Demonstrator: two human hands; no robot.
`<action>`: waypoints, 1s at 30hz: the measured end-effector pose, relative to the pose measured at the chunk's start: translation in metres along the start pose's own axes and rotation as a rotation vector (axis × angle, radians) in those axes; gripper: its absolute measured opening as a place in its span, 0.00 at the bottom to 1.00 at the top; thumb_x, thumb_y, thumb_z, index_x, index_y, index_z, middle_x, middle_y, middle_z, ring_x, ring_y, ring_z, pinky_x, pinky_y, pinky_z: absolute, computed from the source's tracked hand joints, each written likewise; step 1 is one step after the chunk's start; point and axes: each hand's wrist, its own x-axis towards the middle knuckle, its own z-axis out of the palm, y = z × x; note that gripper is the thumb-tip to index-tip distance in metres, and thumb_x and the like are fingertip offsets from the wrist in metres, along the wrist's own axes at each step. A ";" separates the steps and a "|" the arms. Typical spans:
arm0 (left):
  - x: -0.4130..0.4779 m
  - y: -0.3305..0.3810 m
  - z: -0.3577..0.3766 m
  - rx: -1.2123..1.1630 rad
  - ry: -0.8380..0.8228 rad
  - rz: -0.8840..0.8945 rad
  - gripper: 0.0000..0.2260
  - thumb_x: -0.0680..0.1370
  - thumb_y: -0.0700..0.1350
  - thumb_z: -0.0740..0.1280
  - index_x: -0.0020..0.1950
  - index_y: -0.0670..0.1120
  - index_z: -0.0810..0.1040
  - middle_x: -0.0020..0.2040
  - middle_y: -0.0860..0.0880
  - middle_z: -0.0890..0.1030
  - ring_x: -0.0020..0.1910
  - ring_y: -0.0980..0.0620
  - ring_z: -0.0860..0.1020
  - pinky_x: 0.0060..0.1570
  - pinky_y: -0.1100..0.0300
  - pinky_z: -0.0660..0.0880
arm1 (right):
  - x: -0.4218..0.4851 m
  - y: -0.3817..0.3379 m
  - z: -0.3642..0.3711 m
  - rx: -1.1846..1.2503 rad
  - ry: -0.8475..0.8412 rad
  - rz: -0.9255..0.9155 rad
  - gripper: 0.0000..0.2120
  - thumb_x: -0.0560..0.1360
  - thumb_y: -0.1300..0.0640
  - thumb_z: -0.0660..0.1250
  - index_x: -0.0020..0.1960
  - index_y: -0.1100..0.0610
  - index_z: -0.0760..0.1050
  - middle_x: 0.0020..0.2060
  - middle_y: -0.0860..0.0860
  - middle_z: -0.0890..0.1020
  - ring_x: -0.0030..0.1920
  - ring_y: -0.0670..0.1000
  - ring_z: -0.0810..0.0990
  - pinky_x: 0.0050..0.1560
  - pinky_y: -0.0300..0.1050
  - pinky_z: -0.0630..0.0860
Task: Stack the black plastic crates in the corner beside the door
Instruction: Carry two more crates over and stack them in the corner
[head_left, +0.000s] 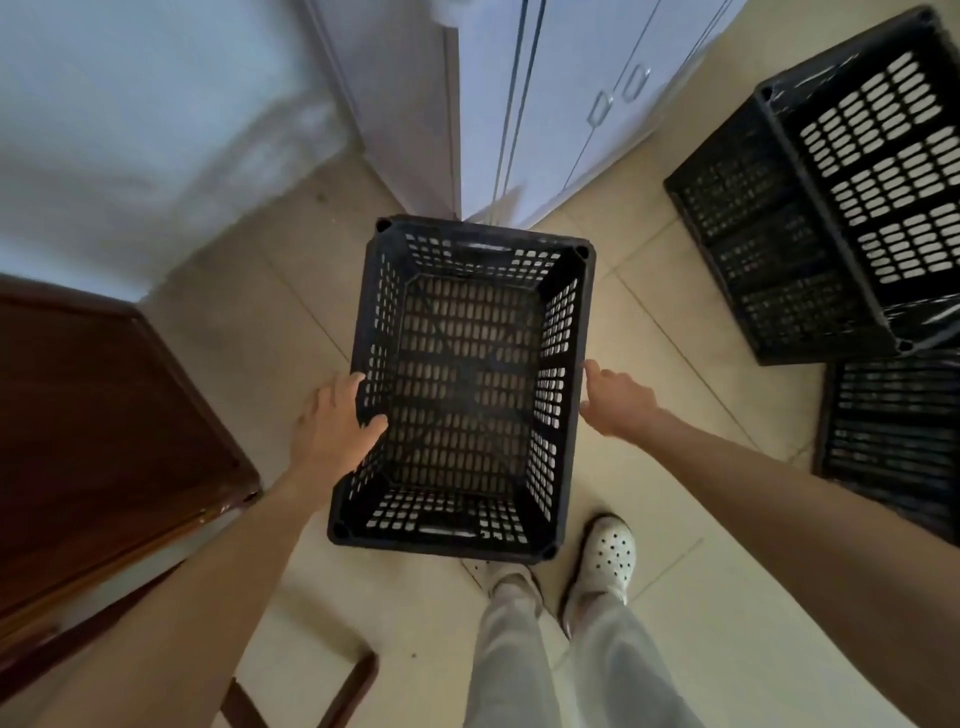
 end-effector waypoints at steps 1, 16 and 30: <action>0.007 -0.002 0.007 -0.036 -0.024 -0.028 0.33 0.75 0.58 0.66 0.76 0.54 0.55 0.75 0.46 0.63 0.73 0.42 0.63 0.65 0.40 0.67 | 0.005 0.001 0.011 0.030 -0.035 0.025 0.22 0.78 0.52 0.59 0.69 0.57 0.61 0.61 0.57 0.76 0.59 0.60 0.76 0.51 0.52 0.74; 0.049 -0.004 0.017 -0.518 -0.143 -0.267 0.30 0.73 0.53 0.73 0.68 0.41 0.67 0.61 0.43 0.76 0.59 0.42 0.77 0.59 0.42 0.76 | 0.030 -0.009 0.032 0.679 -0.257 0.374 0.34 0.78 0.55 0.63 0.76 0.66 0.50 0.68 0.64 0.70 0.66 0.63 0.71 0.66 0.55 0.71; 0.013 0.035 -0.012 -0.450 -0.233 -0.275 0.17 0.77 0.54 0.68 0.58 0.43 0.73 0.44 0.51 0.76 0.40 0.56 0.74 0.34 0.62 0.66 | -0.020 0.035 -0.002 0.722 -0.263 0.351 0.29 0.78 0.53 0.64 0.72 0.68 0.58 0.59 0.65 0.78 0.53 0.60 0.80 0.53 0.50 0.78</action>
